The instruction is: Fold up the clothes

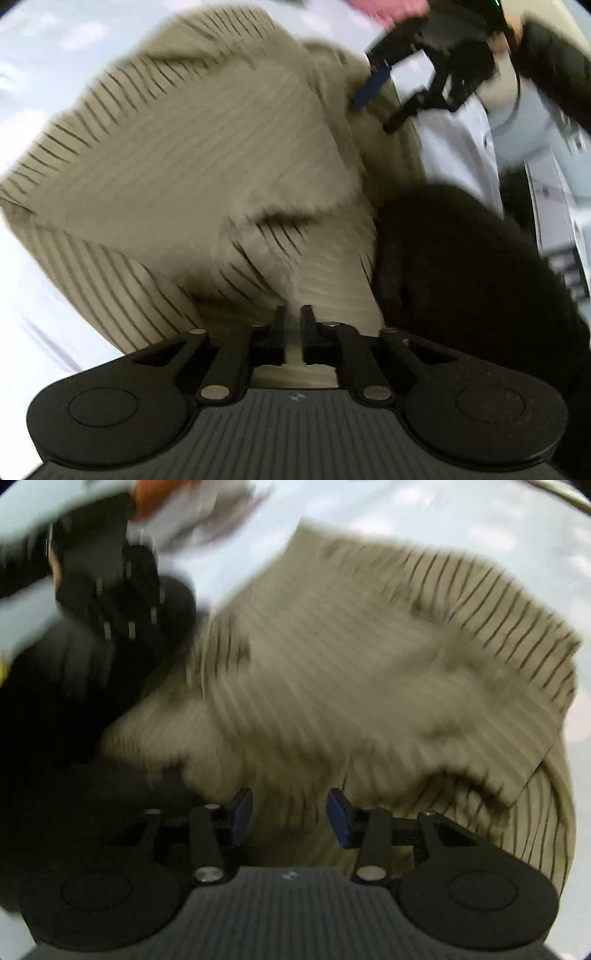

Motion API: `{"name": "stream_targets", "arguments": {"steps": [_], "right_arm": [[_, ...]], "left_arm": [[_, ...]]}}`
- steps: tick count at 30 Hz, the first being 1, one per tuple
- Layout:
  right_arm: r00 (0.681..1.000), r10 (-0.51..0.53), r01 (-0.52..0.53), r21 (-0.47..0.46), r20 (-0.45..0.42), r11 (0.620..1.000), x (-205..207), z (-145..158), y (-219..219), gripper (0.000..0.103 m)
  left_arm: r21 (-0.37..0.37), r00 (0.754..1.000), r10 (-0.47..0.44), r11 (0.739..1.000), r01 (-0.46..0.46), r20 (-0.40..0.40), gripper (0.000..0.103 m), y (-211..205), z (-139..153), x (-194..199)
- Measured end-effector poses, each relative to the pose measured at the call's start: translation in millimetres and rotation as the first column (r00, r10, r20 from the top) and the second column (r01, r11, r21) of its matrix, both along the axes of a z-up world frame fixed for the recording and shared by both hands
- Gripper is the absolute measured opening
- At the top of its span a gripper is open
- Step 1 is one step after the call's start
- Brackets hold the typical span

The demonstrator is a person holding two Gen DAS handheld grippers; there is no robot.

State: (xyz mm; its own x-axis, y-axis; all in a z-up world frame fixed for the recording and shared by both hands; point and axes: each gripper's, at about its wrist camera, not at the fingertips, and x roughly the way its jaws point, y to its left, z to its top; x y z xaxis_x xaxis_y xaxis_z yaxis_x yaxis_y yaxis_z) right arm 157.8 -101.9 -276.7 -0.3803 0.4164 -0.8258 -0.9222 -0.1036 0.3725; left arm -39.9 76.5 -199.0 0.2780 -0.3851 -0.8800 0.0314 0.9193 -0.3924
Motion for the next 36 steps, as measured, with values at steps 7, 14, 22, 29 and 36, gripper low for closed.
{"name": "stream_targets", "arguments": {"steps": [7, 14, 22, 29, 36], "right_arm": [[0.984, -0.171, 0.164, 0.125, 0.048, 0.978, -24, 0, 46, 0.054], [0.991, -0.026, 0.042, -0.117, 0.133, 0.992, -75, -48, 61, 0.053], [0.963, -0.259, 0.254, 0.07, 0.075, 0.965, -17, 3, 30, 0.074], [0.898, -0.403, 0.374, 0.176, 0.175, 0.911, 99, 33, 46, 0.091], [0.896, -0.438, 0.435, 0.057, 0.066, 0.899, 162, -15, 82, 0.091]], "left_arm": [[-0.015, 0.931, 0.318, 0.947, -0.321, 0.181, 0.027, 28, 2, 30], [0.069, 0.993, 0.078, 0.995, -0.072, -0.085, 0.027, -26, -52, 40], [-0.002, 0.913, 0.38, 0.923, -0.384, 0.15, 0.043, 58, -9, 16], [0.117, 0.842, 0.512, 0.838, -0.533, 0.172, 0.055, 143, -22, 8], [-0.029, 0.803, 0.585, 0.81, -0.585, 0.113, 0.055, 170, -50, -6]]}}
